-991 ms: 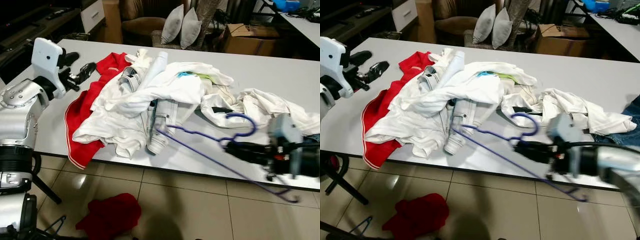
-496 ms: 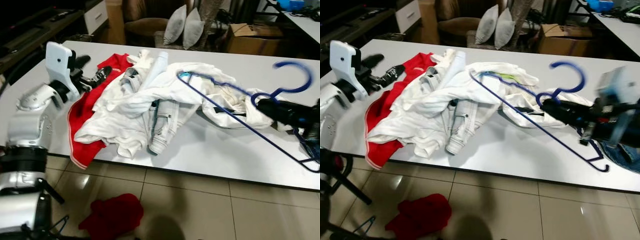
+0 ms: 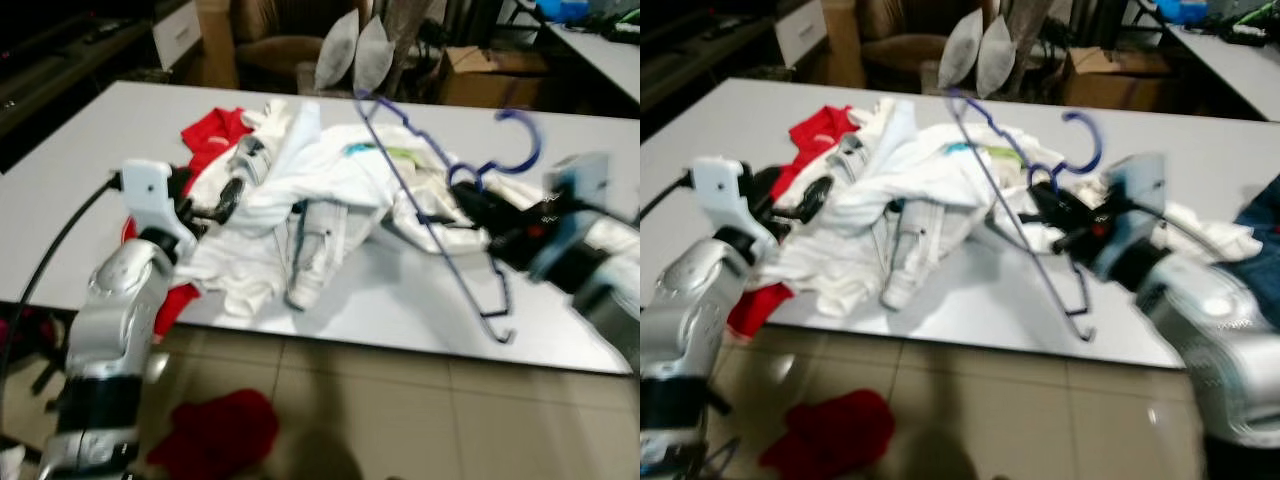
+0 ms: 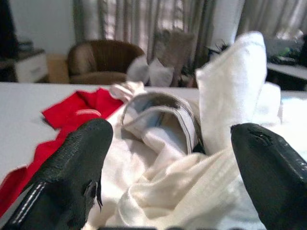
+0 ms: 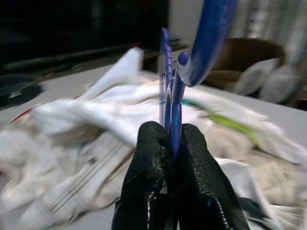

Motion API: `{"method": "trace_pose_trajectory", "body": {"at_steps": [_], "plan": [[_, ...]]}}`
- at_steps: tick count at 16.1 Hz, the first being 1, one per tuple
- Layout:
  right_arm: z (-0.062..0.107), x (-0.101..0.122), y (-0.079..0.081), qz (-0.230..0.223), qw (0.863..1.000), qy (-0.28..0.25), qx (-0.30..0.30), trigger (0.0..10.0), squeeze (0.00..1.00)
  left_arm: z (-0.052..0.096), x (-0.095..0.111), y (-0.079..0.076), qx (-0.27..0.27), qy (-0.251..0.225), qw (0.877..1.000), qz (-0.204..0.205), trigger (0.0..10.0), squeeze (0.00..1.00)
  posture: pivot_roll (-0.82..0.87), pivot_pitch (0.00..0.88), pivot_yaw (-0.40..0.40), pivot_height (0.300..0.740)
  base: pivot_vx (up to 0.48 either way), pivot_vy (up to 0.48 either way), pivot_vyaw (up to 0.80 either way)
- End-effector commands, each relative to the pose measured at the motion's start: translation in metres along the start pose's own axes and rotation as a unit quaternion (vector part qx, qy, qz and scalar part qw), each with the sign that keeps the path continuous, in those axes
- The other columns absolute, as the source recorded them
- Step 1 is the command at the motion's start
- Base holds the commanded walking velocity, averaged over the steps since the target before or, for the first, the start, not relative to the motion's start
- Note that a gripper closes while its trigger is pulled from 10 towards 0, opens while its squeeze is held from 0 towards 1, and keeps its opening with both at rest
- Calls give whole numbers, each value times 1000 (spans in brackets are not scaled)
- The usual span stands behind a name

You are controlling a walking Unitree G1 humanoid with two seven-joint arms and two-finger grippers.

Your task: Hang hanger

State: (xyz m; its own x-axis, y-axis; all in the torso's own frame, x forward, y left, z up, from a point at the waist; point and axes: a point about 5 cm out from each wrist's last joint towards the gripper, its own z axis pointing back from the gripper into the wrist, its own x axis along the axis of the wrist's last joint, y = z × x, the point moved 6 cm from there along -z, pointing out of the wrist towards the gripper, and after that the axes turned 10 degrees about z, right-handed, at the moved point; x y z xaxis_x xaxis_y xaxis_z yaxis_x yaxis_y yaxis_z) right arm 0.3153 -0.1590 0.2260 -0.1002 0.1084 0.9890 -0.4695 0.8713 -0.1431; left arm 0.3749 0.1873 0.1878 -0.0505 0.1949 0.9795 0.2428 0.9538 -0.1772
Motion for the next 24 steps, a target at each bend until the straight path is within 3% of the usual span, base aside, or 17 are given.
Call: {"method": "trace_pose_trajectory", "body": {"at_steps": [1,2,3,6,9,13,15,17,18,19,21,24], "plan": [[-5,7,-20,-5,993,-41,-112,10000,0,2,-2,-32,-35,-7,999,-33,10000,718,-171,0,-28,740,0,-480,0],[-6,6,-25,-12,988,-44,-145,10000,0,3,-6,-37,-39,-3,999,-38,10000,714,-173,0,-31,740,0,-480,0],[-9,1,-17,5,986,-47,-158,10000,0,2,-12,-46,-33,-2,999,-18,10000,714,-183,0,-35,740,0,-480,0],[-10,-4,-1,27,985,-57,-160,10000,0,2,-14,-50,-27,-3,1000,-1,10000,706,-175,0,-47,740,0,-480,0],[-12,-12,4,52,978,-62,-190,10000,0,7,-17,-52,-25,0,1000,-6,10000,694,-158,0,-59,740,0,-480,0],[-15,-22,19,19,986,-58,-158,10000,0,15,-26,-47,-14,11,1000,-10,10000,682,-157,0,-60,740,0,-480,0],[-12,-34,22,-27,988,-38,-147,10000,0,14,-28,-51,-19,15,1000,-20,10000,686,-148,0,-64,740,0,-457,0],[-9,-44,19,-44,986,-25,-159,10000,0,14,-29,-53,-19,19,1000,-9,10000,486,-144,0,-61,740,0,0,0],[-8,-56,26,-33,989,0,-144,10000,0,14,-29,-59,-39,17,999,-24,10000,373,-146,0,-52,740,0,0,0],[-7,-62,29,-24,990,15,-139,10000,0,13,-32,-60,-42,22,999,-18,10000,369,-170,0,-35,740,0,0,0],[0,-71,22,-8,983,47,-175,10000,0,10,-38,-58,-42,31,999,-13,10000,365,-213,0,-7,740,0,459,0],[19,-68,3,3,975,41,-220,10000,0,3,-43,-54,-42,38,998,-11,10000,361,-239,0,12,740,0,480,-775]]}}
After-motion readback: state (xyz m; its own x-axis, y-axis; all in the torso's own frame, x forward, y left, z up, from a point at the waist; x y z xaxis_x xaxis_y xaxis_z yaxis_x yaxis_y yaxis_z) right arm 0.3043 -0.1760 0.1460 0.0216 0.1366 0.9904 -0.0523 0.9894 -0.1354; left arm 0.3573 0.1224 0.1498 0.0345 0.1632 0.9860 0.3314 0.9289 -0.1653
